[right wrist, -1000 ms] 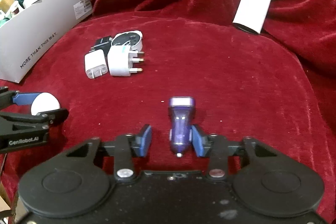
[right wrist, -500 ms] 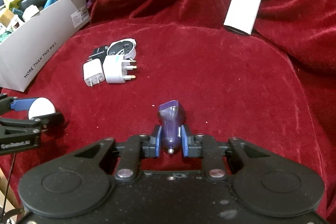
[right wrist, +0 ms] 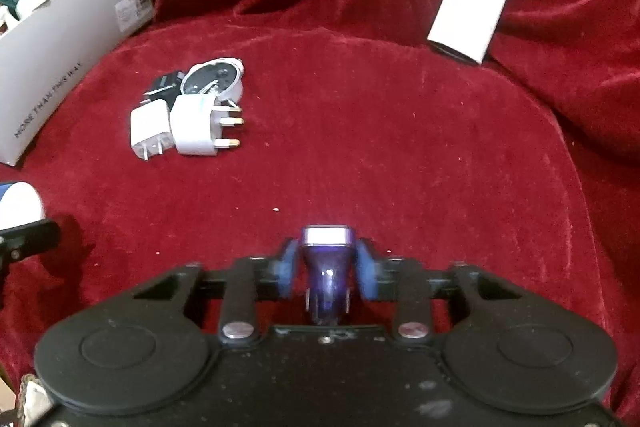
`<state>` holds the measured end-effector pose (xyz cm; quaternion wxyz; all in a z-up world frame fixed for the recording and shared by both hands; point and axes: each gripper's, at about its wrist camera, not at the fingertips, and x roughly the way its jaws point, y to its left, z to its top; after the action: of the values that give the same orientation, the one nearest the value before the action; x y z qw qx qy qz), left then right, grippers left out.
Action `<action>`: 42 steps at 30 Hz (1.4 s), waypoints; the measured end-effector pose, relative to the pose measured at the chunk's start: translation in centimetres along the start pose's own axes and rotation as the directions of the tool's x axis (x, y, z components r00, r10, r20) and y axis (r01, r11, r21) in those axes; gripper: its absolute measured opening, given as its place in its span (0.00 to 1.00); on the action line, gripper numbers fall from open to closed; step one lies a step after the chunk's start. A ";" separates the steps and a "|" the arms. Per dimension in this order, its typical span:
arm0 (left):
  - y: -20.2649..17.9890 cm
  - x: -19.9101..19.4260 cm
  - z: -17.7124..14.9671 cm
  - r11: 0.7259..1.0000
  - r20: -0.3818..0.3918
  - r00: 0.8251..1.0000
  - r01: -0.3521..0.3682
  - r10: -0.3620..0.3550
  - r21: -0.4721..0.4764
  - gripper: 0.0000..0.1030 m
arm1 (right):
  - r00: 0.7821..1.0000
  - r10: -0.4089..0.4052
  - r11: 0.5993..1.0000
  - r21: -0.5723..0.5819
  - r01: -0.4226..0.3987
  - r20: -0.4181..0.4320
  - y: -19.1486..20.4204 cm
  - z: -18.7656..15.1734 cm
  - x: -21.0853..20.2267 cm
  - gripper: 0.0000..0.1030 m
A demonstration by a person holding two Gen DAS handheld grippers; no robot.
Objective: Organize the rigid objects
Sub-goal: 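Carry the white oval case and purple car charger over the woven basket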
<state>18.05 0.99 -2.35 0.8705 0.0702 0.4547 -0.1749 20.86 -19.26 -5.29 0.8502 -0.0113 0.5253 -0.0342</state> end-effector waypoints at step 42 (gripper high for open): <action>-6.5 -8.7 -11.7 0.989 -0.156 0.977 0.139 -0.146 -0.056 0.57 | 0.973 0.206 0.977 0.074 -0.200 -0.100 -0.3 -16.3 -12.7 0.27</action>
<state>2.13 0.28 -1.75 0.8178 0.0316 0.5306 -0.2205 0.62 -18.38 -1.24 0.8198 0.0710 0.5672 0.0358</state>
